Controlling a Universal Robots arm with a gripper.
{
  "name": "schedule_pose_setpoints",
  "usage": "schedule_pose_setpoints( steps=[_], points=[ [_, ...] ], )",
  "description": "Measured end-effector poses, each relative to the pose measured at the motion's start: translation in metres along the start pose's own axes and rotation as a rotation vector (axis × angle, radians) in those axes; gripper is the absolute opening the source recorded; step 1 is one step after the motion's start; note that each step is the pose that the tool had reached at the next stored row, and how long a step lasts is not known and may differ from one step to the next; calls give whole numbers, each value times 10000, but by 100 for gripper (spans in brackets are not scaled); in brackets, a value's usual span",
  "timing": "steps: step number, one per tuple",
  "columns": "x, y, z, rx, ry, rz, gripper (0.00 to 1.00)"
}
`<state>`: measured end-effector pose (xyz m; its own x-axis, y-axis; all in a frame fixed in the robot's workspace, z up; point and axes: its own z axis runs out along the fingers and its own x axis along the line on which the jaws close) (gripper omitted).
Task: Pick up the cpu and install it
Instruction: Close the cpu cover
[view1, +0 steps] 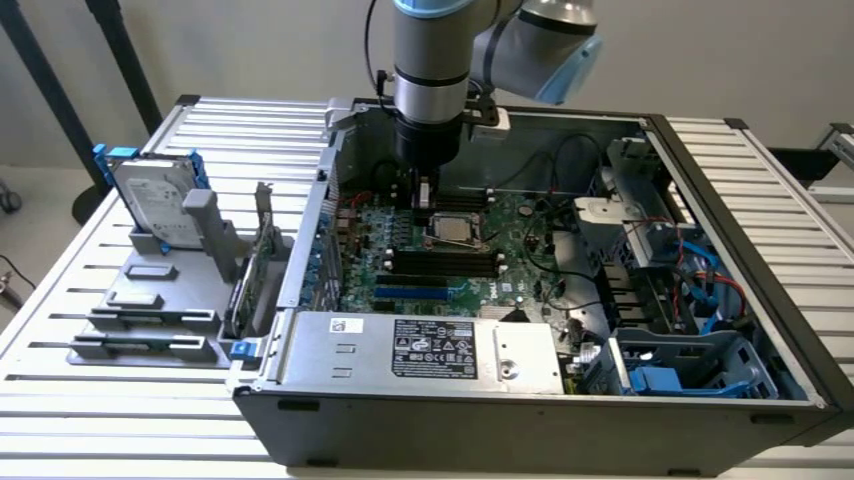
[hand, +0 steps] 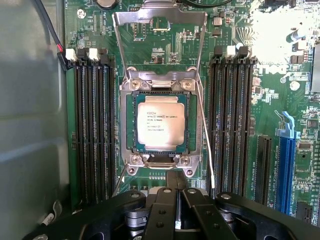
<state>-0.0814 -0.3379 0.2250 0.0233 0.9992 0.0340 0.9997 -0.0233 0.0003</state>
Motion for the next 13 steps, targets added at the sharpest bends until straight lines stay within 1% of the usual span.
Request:
schedule_pose_setpoints(
  steps=[6,7,8,13],
  points=[
    [0,0,0,0,0,-2,11],
    [0,13,0,1,4,-10,11],
    [1,45,-3,2,15,-12,11],
    [8,272,-48,21,97,-17,11]
  ],
)
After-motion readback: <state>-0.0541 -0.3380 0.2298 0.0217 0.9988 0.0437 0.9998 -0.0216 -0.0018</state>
